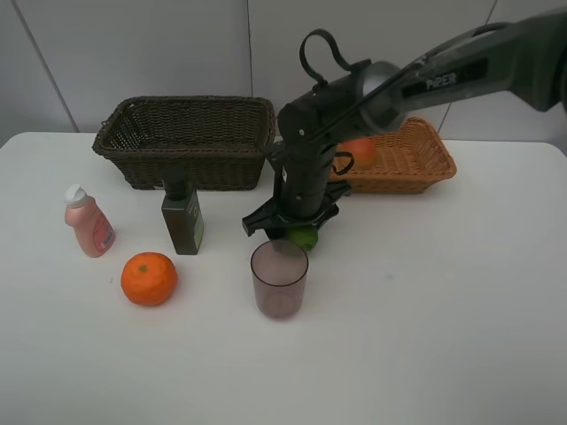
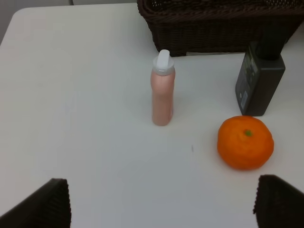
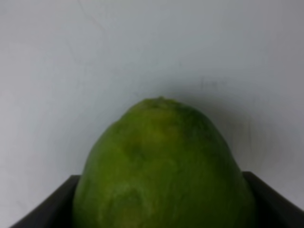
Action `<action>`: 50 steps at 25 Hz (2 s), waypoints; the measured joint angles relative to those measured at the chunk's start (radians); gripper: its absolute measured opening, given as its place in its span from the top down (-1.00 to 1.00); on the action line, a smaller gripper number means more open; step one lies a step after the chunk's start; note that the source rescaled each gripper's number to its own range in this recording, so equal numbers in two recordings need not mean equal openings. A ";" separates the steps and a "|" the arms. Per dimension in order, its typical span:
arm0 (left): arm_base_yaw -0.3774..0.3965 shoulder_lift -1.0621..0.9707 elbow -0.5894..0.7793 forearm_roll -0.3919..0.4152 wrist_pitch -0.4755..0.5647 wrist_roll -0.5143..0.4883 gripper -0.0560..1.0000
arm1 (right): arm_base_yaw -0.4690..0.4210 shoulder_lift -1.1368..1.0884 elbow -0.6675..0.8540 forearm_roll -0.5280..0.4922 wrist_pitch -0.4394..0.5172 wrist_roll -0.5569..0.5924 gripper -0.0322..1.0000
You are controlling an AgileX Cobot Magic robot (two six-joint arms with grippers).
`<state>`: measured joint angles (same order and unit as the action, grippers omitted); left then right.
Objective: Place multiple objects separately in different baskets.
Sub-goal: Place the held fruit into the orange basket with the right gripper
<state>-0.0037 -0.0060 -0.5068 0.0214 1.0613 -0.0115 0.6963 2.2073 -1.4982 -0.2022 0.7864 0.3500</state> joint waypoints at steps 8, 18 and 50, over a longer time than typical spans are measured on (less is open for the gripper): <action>0.000 0.000 0.000 0.000 0.000 0.000 -1.00 | 0.000 -0.002 -0.028 -0.005 0.056 -0.004 0.79; 0.000 0.000 0.000 0.000 0.000 0.000 -1.00 | -0.038 -0.073 -0.208 -0.004 0.302 -0.055 0.79; 0.000 0.000 0.000 0.000 0.000 0.000 -1.00 | -0.480 -0.110 -0.149 -0.014 -0.109 -0.056 0.80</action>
<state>-0.0037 -0.0060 -0.5068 0.0214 1.0613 -0.0115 0.2161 2.0968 -1.6469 -0.2165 0.6772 0.2942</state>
